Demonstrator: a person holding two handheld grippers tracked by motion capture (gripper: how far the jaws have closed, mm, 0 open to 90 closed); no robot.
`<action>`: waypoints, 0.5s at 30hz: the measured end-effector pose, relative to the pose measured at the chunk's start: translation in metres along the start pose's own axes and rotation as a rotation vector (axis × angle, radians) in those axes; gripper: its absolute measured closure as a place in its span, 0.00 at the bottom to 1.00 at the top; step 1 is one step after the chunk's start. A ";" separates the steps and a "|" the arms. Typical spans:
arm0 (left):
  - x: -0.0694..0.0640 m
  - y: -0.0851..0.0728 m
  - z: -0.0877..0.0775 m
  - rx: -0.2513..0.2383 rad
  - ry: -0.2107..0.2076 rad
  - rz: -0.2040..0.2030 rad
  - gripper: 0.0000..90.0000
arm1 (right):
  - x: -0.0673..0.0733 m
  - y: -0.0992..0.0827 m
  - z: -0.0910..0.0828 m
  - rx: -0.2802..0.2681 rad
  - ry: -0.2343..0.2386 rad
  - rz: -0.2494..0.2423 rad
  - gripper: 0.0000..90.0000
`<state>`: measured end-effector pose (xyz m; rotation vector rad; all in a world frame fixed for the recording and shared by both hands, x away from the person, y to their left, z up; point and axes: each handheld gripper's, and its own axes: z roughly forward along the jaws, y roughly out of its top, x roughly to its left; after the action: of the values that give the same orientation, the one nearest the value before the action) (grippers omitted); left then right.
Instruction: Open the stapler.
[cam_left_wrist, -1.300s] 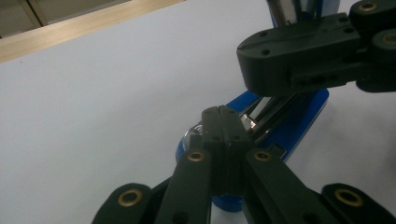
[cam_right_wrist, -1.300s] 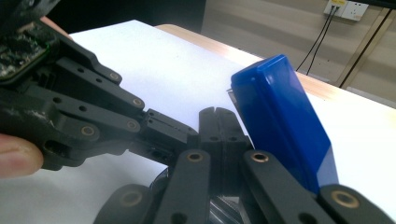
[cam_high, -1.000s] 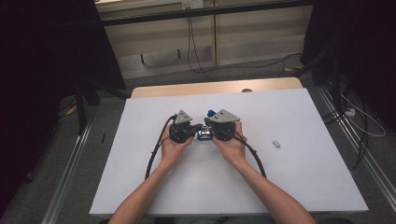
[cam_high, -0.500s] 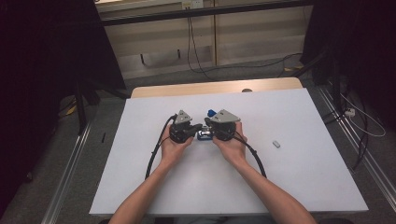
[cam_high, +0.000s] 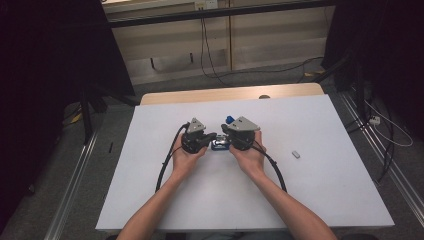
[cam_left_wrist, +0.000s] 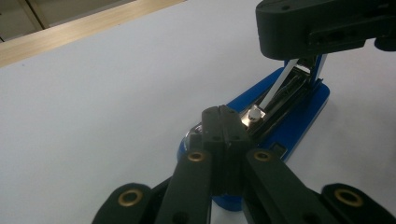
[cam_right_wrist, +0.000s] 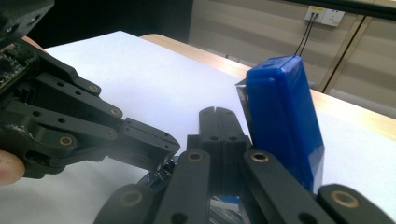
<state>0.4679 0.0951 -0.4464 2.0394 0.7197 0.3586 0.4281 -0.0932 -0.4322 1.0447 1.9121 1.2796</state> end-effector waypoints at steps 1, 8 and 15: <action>0.000 0.000 0.000 0.000 0.001 0.001 1.00 | -0.001 0.000 -0.001 0.000 -0.007 -0.006 1.00; 0.000 0.000 0.000 -0.003 0.000 -0.001 1.00 | -0.007 0.002 -0.006 0.000 -0.013 -0.003 1.00; 0.000 0.000 0.000 -0.002 -0.002 0.007 1.00 | -0.008 0.002 -0.008 -0.002 -0.015 0.004 1.00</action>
<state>0.4680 0.0951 -0.4465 2.0410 0.7104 0.3609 0.4266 -0.1034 -0.4276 1.0544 1.8980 1.2717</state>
